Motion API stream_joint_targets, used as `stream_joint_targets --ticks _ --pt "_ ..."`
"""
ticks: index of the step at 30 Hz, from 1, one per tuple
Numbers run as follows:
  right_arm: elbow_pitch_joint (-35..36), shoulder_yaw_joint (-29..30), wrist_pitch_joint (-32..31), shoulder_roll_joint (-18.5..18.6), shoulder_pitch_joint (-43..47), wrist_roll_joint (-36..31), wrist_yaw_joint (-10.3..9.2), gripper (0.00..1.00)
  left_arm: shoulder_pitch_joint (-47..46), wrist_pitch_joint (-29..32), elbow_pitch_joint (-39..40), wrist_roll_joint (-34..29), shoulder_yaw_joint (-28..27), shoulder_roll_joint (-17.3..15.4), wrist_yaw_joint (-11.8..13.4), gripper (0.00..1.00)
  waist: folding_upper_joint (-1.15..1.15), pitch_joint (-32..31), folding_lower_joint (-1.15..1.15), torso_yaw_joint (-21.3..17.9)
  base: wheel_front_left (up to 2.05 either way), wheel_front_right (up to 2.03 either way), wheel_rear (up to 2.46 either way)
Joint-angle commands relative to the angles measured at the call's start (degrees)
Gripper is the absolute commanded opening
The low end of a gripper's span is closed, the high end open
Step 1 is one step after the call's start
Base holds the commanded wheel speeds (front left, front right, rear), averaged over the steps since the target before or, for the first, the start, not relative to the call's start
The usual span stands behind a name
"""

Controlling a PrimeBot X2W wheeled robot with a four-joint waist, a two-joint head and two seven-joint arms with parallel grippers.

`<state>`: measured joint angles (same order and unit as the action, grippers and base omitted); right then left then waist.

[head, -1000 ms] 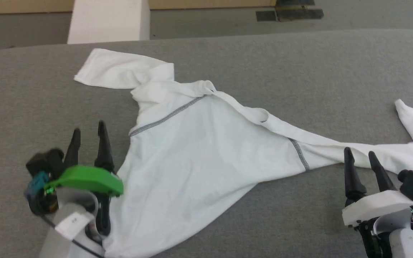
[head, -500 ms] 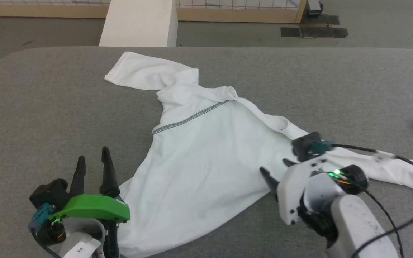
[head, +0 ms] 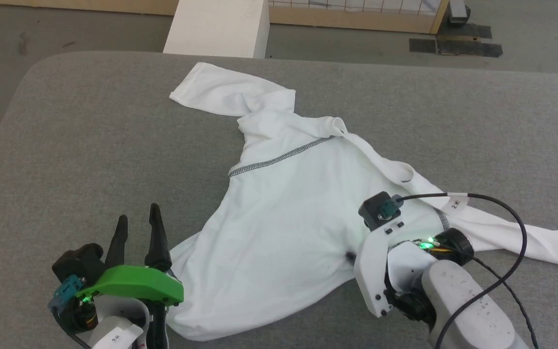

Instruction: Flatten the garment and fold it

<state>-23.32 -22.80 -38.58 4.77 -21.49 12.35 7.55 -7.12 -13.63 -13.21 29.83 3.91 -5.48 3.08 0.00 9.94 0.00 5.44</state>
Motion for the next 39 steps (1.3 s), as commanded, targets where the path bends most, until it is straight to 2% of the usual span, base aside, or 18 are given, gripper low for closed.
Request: stream_joint_targets --ticks 1,3,7,11,13,16,18,19,20,24,27,32,36,39 --pt "-1.29 -1.45 -0.87 0.85 1.85 1.78 -0.06 0.00 -0.04 0.17 -0.14 0.13 0.01 -0.28 -0.14 1.00 0.00 -0.58 0.00 -0.08 0.00 0.00 0.00" --pt "0.35 -2.71 -1.62 3.25 2.84 4.19 -0.06 0.00 -0.01 0.22 0.00 0.09 0.15 -0.32 -0.05 1.00 0.00 -1.01 0.00 -0.20 0.00 0.00 0.00" --pt "6.04 -2.66 -6.40 10.67 7.55 9.22 -0.06 0.00 0.31 0.30 0.31 0.15 0.10 -0.60 0.19 1.00 0.00 -1.73 0.00 -1.09 0.00 0.00 0.00" --pt "12.76 2.73 -13.11 17.83 14.43 12.92 -0.06 0.00 0.98 0.56 0.77 0.23 -0.01 -0.96 0.57 1.00 0.00 -2.14 0.00 -2.52 0.00 0.00 0.00" --pt "15.23 6.11 -16.46 20.01 17.55 13.33 -0.06 0.00 1.11 0.81 0.87 0.32 0.09 -1.02 0.64 1.00 0.00 -2.27 0.00 -2.98 0.00 0.00 0.00" --pt "18.42 10.51 -21.47 21.10 21.40 13.18 -0.06 0.00 1.09 1.14 0.90 0.36 0.33 -1.04 0.78 1.00 0.00 -2.52 0.00 -3.44 0.00 0.00 0.00" --pt "21.34 13.45 -21.48 20.18 22.64 12.49 -0.06 0.00 1.04 1.34 0.97 0.38 0.50 -1.03 0.90 1.00 0.00 -2.57 0.00 -3.71 0.00 0.00 0.00" --pt "22.98 14.90 -20.22 18.88 22.92 12.52 -0.06 0.29 1.02 1.45 1.00 0.38 0.59 -1.07 0.92 1.00 0.00 -2.62 0.00 -3.86 0.00 0.00 0.00" --pt "24.17 16.16 -18.90 17.59 23.01 12.74 -0.06 1.00 1.01 1.59 0.98 0.40 0.68 -1.13 0.89 1.00 0.00 -2.66 0.00 -3.97 0.00 0.00 0.00" --pt "29.08 22.95 -9.78 10.71 21.98 14.42 -0.06 1.00 0.53 2.38 0.99 0.23 1.22 -1.57 0.81 1.00 0.00 -2.82 0.00 -4.38 0.00 0.00 0.00" --pt "32.21 28.28 -0.51 6.26 20.35 14.84 -0.06 1.00 -0.63 3.33 1.16 -0.12 1.83 -2.11 0.66 1.00 0.00 -2.79 0.00 -4.86 0.00 0.00 0.00" --pt "35.08 37.26 13.68 0.44 18.35 10.26 -0.06 1.00 -5.51 6.76 0.18 -0.08 3.17 -2.18 0.65 1.00 0.00 -1.91 0.00 -6.21 0.00 0.00 0.00" --pt "34.81 41.05 22.51 -1.70 16.26 8.17 -0.06 1.00 -12.80 13.26 -3.81 0.45 5.20 -2.21 0.06 1.00 0.00 -0.04 0.00 -8.28 0.00 0.00 0.00" --pt "31.84 40.95 27.08 -1.85 15.13 10.53 -0.06 1.00 -20.20 22.47 -9.69 0.41 7.48 -2.89 0.11 1.00 0.00 2.24 0.00 -10.36 0.00 0.00 0.00"
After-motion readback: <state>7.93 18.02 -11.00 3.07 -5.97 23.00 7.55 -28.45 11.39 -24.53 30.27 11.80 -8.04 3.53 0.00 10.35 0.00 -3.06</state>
